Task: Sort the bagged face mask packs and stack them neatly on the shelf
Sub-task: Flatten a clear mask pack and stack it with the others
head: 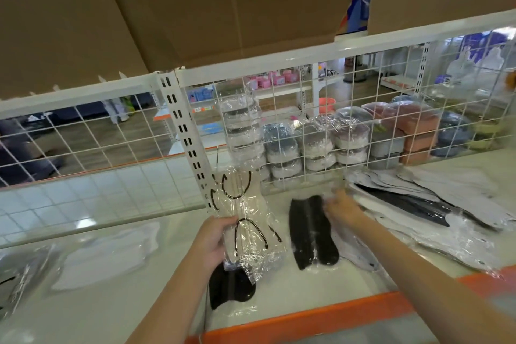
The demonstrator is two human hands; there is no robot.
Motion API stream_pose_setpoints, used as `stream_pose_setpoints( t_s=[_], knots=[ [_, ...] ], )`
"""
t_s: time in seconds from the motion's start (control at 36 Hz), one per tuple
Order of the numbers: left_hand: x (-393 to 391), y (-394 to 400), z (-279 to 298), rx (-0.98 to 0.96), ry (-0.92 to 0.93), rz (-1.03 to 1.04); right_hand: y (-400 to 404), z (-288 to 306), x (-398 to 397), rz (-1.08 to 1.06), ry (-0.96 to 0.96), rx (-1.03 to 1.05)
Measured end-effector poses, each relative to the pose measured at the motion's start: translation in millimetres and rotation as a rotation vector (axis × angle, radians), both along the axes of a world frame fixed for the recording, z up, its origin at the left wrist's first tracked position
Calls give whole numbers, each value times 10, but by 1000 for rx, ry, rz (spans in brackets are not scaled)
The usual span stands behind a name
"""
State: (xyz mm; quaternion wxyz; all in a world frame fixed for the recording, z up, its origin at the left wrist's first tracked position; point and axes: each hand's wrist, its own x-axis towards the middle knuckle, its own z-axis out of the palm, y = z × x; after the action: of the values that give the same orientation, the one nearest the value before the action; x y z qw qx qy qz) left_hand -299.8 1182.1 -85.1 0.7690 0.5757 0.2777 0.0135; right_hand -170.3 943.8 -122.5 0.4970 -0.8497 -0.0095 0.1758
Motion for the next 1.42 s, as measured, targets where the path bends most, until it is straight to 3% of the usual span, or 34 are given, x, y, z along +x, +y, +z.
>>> stream_pose_setpoints(
  t_s=[0.08,0.17,0.39,0.53,0.78,0.89,1.03,1.11,1.25,1.36,1.42],
  knots=[
    [46,-55,-27,8,11,-16,1,19,-201,218,69,34],
    [96,-160,-40,41,44,-61,26,49,-265,324,-55,-120],
    [249,-453,-142,59,-5,-198,-126,260,-245,270,-236,-172],
    [247,-679,-115,82,46,-290,-367,294,-220,218,-227,-237],
    [288,-815,-77,42,48,-328,-652,160,-196,111,-189,-115],
    [273,-822,-24,-11,5,-337,-570,302,-307,133,-149,-36],
    [246,-785,13,-78,-116,-270,-256,493,-602,392,-105,-4],
    [194,-718,78,-79,-199,-228,-34,513,-671,437,-176,16],
    [106,-369,198,-57,-417,-42,143,700,-598,532,-483,-330],
    [-52,-36,190,205,-490,46,179,862,-505,628,-723,-666],
    [-113,32,104,318,-460,39,196,883,-469,657,-778,-730]
  ],
)
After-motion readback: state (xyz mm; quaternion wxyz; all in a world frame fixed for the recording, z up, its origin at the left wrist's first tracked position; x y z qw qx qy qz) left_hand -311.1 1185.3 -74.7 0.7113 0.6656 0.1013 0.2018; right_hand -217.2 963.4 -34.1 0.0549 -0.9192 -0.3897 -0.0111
